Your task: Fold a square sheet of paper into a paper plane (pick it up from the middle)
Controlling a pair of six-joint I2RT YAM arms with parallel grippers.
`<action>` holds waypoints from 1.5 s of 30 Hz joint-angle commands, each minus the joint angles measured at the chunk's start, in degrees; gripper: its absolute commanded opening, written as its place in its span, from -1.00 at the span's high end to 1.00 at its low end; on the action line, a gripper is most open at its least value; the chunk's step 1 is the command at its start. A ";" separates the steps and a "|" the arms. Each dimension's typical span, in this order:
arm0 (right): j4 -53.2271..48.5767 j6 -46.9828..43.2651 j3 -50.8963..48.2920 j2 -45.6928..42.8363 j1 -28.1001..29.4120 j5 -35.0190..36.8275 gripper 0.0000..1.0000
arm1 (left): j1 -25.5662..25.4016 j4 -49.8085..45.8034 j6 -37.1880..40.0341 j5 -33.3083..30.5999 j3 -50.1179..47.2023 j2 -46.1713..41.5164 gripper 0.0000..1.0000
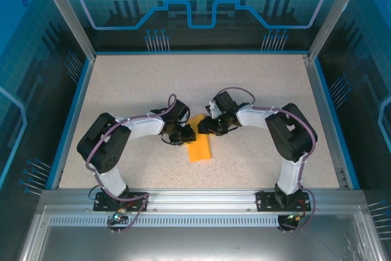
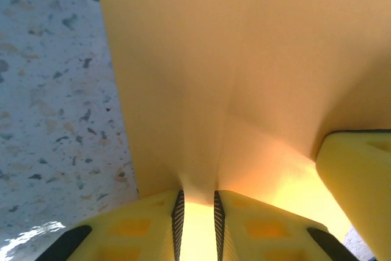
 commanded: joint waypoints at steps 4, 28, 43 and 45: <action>-6.42 -1.63 -2.01 -5.04 0.98 6.85 -0.03 | -0.58 -1.27 1.45 -0.74 1.65 1.18 0.55; -8.88 -0.98 -1.10 -3.68 4.27 15.67 0.13 | -0.58 -0.60 0.80 1.42 2.53 -2.30 0.55; -8.55 1.24 -2.18 -4.72 4.32 16.78 0.24 | -0.60 -5.01 2.32 -0.82 3.50 -4.84 0.47; -8.21 2.03 -2.49 -4.93 4.33 16.42 0.24 | -0.64 -5.00 2.47 -1.06 3.50 -4.71 0.48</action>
